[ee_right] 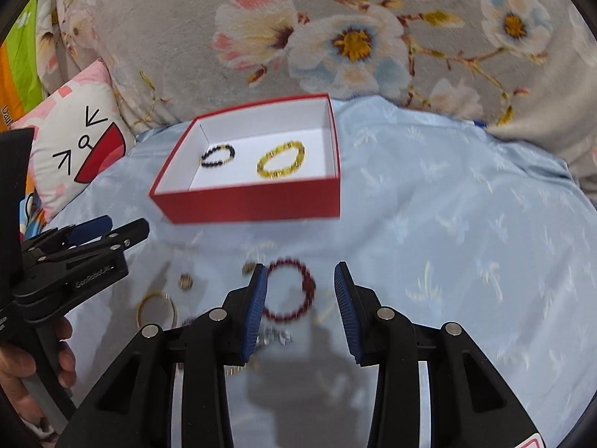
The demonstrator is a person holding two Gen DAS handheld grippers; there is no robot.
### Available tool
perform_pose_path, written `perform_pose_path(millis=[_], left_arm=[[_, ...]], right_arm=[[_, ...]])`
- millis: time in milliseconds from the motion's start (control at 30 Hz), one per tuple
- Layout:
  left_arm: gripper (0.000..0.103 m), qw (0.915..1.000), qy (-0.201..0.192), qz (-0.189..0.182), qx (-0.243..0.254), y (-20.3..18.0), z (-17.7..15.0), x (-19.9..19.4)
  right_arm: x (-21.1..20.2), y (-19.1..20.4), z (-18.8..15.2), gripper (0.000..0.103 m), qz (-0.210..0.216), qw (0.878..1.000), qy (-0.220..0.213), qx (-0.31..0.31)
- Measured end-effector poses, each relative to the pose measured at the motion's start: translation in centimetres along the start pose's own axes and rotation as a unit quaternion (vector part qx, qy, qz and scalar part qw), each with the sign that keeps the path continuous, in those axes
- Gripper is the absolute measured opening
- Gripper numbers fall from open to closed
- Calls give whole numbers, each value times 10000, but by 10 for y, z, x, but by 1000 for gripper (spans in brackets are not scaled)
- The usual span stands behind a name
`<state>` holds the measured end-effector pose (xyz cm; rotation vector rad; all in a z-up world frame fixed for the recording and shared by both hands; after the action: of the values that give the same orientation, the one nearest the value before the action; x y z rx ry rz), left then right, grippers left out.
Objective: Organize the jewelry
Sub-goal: 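Withdraw both tools from the red box, then lower the left tool onto the orange bead bracelet and close it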
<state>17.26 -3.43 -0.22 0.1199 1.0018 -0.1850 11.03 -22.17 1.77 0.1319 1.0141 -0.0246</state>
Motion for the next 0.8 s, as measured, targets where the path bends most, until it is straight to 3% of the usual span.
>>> perform_pose_path(millis=[333,800], left_arm=[[55,9987,506,-41,50,5,-85,0],[54,9978,656,-68,91,-5,-104,16]], right_arm=[[-1,0,-61,37,94,9992,374,147],[5,5,-78,37,160,9982,558,165]])
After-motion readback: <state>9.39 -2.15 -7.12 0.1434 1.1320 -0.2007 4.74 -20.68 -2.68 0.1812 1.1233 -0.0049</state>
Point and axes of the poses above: each gripper's, at about its wrist camera, not at the fingertips, and x roughly the way its jaws point, y to its left, z to its top, the point moved 3 cm from there along x, roughly the way its jaws point, and after that the axes turned 12 degrees about y, right-handed, at the moved point
